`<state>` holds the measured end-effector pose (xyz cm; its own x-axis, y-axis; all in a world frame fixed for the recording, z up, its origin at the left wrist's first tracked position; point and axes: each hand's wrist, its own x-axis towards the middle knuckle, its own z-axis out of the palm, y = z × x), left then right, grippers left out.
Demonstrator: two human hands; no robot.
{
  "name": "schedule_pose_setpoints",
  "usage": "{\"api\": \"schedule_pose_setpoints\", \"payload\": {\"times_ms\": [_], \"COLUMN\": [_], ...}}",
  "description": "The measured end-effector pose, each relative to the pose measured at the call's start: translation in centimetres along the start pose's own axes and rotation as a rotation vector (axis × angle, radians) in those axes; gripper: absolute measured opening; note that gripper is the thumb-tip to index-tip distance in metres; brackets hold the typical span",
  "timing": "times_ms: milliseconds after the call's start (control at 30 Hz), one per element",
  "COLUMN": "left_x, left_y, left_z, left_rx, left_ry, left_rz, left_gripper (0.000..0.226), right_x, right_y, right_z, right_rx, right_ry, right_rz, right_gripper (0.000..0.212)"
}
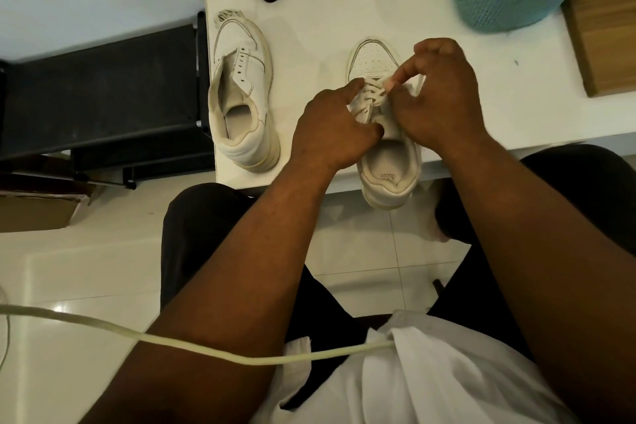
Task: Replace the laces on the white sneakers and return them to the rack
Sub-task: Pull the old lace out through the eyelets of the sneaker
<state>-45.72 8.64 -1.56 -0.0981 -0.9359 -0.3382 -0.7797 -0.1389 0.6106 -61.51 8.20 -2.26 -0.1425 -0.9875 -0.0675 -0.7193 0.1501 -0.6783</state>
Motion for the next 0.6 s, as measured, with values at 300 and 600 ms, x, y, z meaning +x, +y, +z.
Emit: {"api": "schedule_pose_setpoints", "payload": {"times_ms": [300,600], "left_x": [0.0,0.2], "left_y": [-0.1,-0.3], "left_z": [0.0,0.2], "left_rx": [-0.012,-0.021], "left_ry": [-0.005,0.021], "left_rz": [-0.012,0.002], "left_gripper": [0.078,0.077], "right_x": [0.6,0.0], "right_y": [0.5,-0.1], "right_z": [-0.4,0.8], "right_rx": [0.058,-0.05], "right_ry": [0.27,0.005], "right_rz": [0.124,0.075], "right_gripper": [0.004,0.014]}}
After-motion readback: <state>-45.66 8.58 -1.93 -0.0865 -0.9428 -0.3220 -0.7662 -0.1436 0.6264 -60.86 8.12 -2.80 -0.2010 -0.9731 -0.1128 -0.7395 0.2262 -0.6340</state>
